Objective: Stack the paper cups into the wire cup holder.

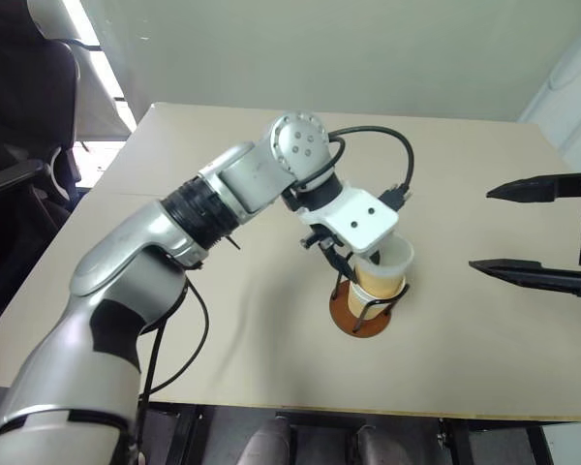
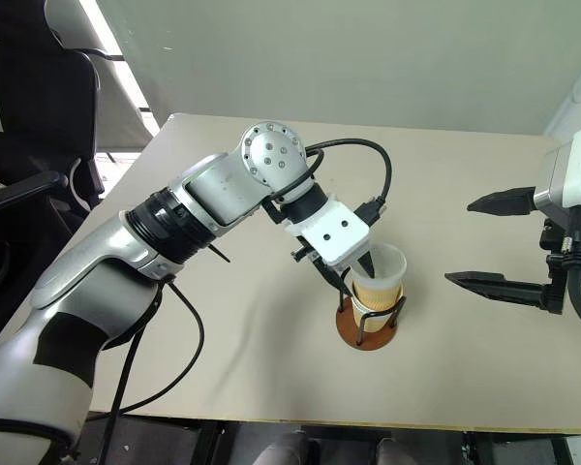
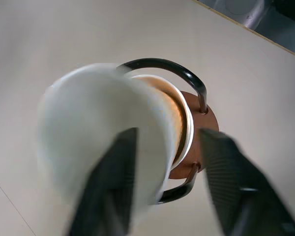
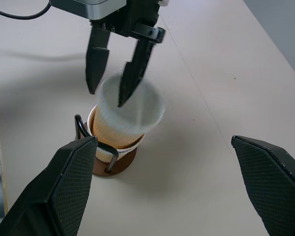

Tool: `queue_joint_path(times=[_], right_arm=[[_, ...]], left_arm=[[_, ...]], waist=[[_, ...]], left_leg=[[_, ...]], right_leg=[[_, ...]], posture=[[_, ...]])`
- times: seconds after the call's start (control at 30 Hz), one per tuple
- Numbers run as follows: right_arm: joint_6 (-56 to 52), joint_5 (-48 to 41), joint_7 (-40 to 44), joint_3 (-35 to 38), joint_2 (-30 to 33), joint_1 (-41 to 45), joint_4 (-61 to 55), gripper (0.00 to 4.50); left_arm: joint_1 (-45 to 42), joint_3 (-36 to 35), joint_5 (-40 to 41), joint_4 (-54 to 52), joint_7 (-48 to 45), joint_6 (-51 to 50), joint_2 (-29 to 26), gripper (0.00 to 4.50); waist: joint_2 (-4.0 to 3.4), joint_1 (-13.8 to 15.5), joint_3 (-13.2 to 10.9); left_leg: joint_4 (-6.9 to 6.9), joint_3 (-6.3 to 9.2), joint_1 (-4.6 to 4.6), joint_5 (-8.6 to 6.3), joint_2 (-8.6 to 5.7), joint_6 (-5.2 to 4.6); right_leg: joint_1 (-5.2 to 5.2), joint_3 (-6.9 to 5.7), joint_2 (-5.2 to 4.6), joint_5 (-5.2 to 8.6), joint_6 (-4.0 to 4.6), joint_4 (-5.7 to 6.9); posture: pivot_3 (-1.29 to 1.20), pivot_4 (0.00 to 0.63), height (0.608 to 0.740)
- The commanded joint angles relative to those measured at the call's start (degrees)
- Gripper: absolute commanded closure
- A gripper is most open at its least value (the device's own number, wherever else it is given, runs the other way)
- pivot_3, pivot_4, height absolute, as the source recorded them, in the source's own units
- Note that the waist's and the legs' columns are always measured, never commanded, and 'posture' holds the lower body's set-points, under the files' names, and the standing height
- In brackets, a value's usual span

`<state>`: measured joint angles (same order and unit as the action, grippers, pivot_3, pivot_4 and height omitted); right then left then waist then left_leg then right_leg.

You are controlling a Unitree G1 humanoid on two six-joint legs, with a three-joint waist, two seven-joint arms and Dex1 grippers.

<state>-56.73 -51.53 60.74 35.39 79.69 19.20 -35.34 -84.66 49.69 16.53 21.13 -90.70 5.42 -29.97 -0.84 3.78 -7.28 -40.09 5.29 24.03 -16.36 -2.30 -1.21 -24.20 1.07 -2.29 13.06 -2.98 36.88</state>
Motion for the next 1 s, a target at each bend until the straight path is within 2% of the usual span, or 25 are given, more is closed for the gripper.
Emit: queue_joint_path(times=[0.03,0.13,0.33,0.5,0.6,0.8,1.0], right_arm=[[-0.01,0.09,-0.15,2.61,0.61,0.44,0.31,0.00],[-0.01,0.20,-0.06,2.66,0.55,0.33,0.36,0.00],[1.70,1.42,-0.74,0.87,-0.25,0.08,1.16,0.00],[4.69,3.65,-1.46,-2.30,-2.00,-0.29,3.69,0.00],[6.95,4.93,-2.89,-5.77,-4.12,1.03,6.36,0.00],[10.14,7.83,-8.94,-14.31,-12.69,5.58,12.54,0.00],[12.92,13.96,-15.14,-19.20,-20.85,7.80,20.99,0.00]], left_arm=[[-1.99,-2.13,0.01,0.18,-1.80,0.57,0.95,1.07],[-1.88,-3.62,-0.63,1.03,-1.80,0.36,2.11,0.03],[-1.74,-13.54,-2.61,6.79,1.34,-3.05,5.87,0.01],[1.00,-21.94,-3.62,8.81,3.34,-7.07,2.32,0.01],[3.89,-27.67,-2.00,6.90,5.74,-13.40,-0.70,0.01],[12.56,-40.28,-0.15,2.38,18.92,-23.99,-4.09,0.01],[24.46,-50.73,0.31,-4.41,34.05,-31.19,-5.75,0.01]], waist=[[0.00,0.00,0.00],[0.00,0.05,0.00],[0.00,0.02,0.00],[0.00,-0.20,0.00],[-0.01,-0.38,0.01],[0.00,-0.52,0.01],[-0.01,-0.72,0.01]], left_leg=[[0.00,0.00,0.00,0.00,0.00,0.00],[-0.01,0.00,0.01,0.00,0.00,0.00],[-0.01,-0.04,0.00,-0.01,0.00,-0.01],[0.00,-0.10,-0.04,0.00,0.01,-0.01],[0.00,-0.15,-0.08,0.00,0.01,-0.03],[-0.12,-0.17,-0.08,0.08,-0.01,-0.16],[-0.17,-0.26,-0.17,0.12,0.00,-0.20]], right_leg=[[0.00,0.00,0.00,0.00,0.00,0.00],[0.00,0.00,0.00,0.00,0.00,0.00],[0.00,0.02,0.00,0.00,-0.01,0.02],[-0.05,0.10,0.00,0.00,-0.01,0.02],[-0.07,0.18,0.05,0.01,-0.02,0.01],[-0.08,0.23,0.07,-0.03,-0.09,0.02],[-0.06,0.31,0.12,-0.04,-0.10,0.04]], posture=[[0.00,0.150,0.740],[0.00,0.150,0.740],[0.00,0.150,0.740],[0.00,0.150,0.740],[0.00,0.150,0.740],[0.00,0.150,0.740],[0.00,0.150,0.740]])
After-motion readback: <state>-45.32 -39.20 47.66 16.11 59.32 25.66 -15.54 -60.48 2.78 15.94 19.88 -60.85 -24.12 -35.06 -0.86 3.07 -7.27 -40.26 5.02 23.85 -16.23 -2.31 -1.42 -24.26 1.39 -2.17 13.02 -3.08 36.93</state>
